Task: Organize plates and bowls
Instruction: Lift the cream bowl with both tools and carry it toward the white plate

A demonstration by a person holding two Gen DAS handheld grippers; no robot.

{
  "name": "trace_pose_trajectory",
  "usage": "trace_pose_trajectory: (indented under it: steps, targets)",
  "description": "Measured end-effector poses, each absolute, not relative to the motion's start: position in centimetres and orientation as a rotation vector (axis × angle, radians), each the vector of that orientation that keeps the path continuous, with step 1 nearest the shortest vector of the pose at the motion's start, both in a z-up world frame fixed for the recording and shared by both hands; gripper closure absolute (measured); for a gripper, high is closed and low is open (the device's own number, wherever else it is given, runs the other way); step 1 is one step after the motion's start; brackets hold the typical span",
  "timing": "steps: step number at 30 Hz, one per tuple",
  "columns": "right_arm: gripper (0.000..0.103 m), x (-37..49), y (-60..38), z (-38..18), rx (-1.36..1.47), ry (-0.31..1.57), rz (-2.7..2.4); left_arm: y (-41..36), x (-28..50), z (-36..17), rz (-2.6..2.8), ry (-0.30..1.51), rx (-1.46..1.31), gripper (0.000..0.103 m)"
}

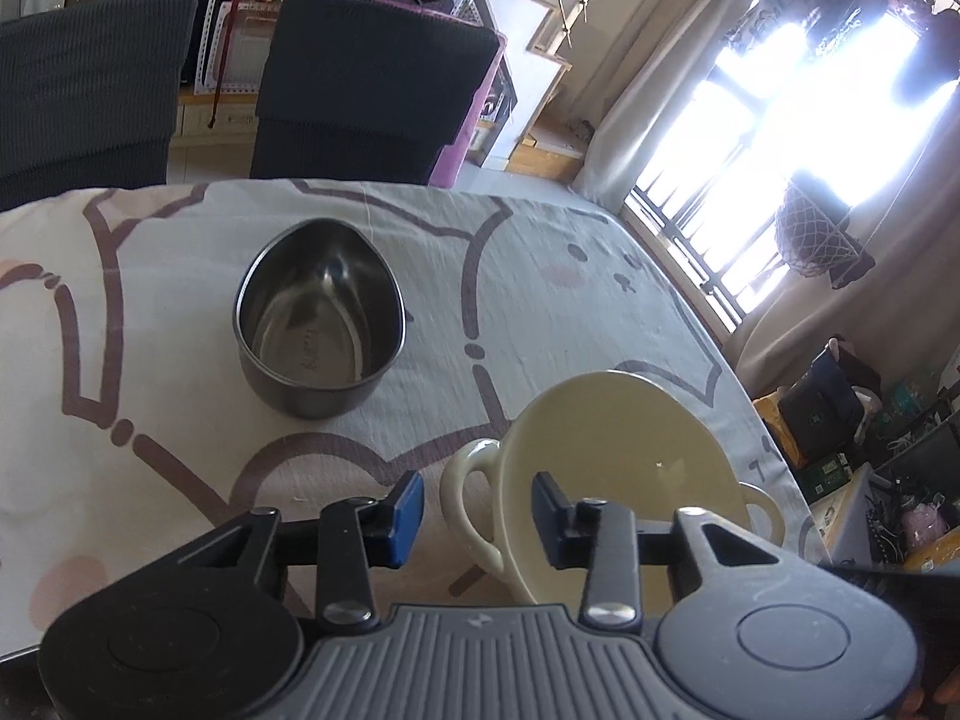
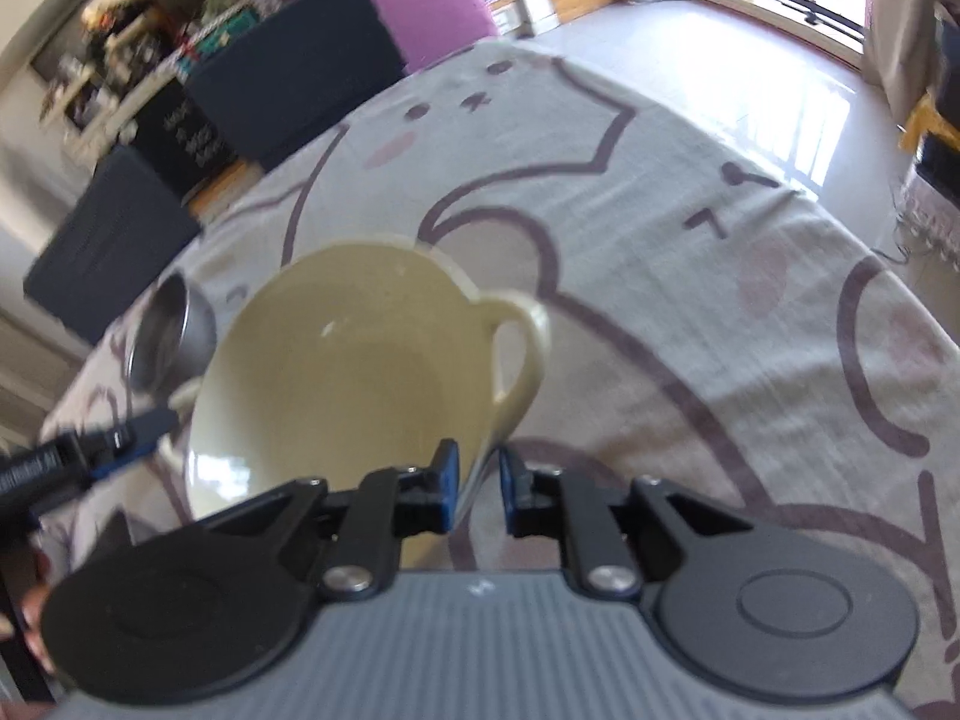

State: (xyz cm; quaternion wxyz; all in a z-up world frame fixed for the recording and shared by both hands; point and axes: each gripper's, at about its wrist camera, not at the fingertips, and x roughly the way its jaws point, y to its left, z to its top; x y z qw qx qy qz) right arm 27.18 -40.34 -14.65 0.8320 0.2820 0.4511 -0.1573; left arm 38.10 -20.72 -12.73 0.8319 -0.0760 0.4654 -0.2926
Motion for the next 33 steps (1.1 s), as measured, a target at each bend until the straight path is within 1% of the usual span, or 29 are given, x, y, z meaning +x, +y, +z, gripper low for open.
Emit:
trace_pose_trajectory:
  steps: [1,2,4,8,14,19,22,27,33]
  targets:
    - [0.079,27.2,-40.7,-14.6,0.614,0.935,-0.343,-20.9,38.2,-13.0,-0.619,0.990,-0.161,0.068]
    - [0.077,27.0,-41.1,-14.4,0.625,0.910,-0.353,-21.0,38.4,-13.2,-0.619,0.997,-0.162,0.074]
    - [0.076,27.0,-41.7,-14.2,0.635,0.880,-0.360,-21.2,38.5,-13.8,-0.617,1.011,-0.168,0.077]
    - [0.076,27.2,-42.2,-14.5,0.619,0.865,-0.344,-21.5,38.7,-14.4,-0.626,1.022,-0.172,0.077]
    - [0.077,28.9,-42.0,-15.5,0.546,0.915,-0.320,-21.4,39.4,-14.7,-0.632,1.043,-0.206,0.077]
    - [0.077,29.0,-42.7,-15.8,0.601,0.904,-0.317,-21.2,40.0,-15.0,-0.614,1.074,-0.270,0.077]
    - [0.077,29.1,-42.7,-16.0,0.606,0.903,-0.314,-21.6,39.7,-14.9,-0.621,1.053,-0.230,0.078]
    - [0.077,29.4,-41.8,-15.7,0.515,0.922,-0.305,-21.7,39.4,-14.8,-0.614,1.047,-0.209,0.078]
    - [0.077,29.0,-41.2,-15.0,0.473,0.927,-0.291,-21.8,38.4,-13.6,-0.621,1.018,-0.165,0.078]
